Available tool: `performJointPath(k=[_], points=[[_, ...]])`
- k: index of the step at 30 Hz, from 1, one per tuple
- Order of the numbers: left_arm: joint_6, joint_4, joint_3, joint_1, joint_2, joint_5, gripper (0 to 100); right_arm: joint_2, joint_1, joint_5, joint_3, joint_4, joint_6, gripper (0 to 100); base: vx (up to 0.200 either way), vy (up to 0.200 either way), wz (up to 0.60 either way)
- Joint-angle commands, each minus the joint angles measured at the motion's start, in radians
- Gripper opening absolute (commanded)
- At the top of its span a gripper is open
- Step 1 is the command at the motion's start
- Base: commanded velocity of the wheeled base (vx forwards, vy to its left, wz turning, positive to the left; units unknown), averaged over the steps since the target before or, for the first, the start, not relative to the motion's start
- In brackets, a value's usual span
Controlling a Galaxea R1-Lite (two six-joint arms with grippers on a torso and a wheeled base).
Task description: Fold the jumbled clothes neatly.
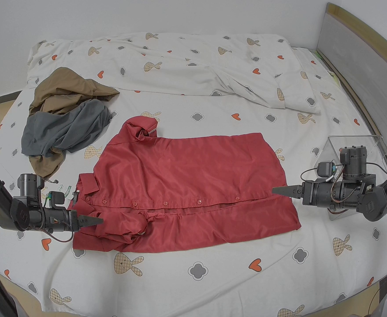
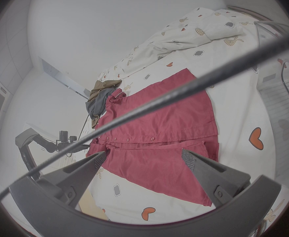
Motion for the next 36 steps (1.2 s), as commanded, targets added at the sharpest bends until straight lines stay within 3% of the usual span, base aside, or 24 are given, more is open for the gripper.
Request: performJointPath(k=[1, 6, 10, 18, 23, 31, 36], points=[[0.002, -0.001, -0.003, 0.001, 0.04, -0.002, 100, 0.001, -0.001, 0.001, 0.0, -0.001, 0.001, 100, 0.0, 0.0, 0.0], [0.002, -0.001, -0.021, 0.002, 0.055, -0.015, 100, 0.001, 0.001, 0.001, 0.0, 0.0, 0.001, 100, 0.0, 0.0, 0.0], [0.0, 0.007, -0.055, 0.011, 0.052, -0.079, 100, 0.001, 0.002, 0.001, 0.0, 0.0, 0.001, 100, 0.0, 0.0, 0.0], [0.002, 0.056, -0.132, 0.04, 0.064, -0.108, 100, -0.001, 0.002, 0.001, 0.0, -0.001, 0.001, 100, 0.0, 0.0, 0.0], [0.003, 0.099, -0.145, 0.04, 0.102, -0.171, 100, 0.001, 0.005, 0.001, 0.002, 0.0, 0.001, 100, 0.0, 0.0, 0.0], [0.006, 0.105, -0.119, 0.019, 0.099, -0.179, 100, 0.001, 0.004, -0.001, 0.002, 0.0, 0.001, 100, 0.0, 0.0, 0.0], [0.06, 0.123, -0.096, 0.002, 0.098, -0.179, 100, 0.001, 0.005, -0.001, 0.0, 0.0, 0.001, 100, 0.0, 0.0, 0.0]])
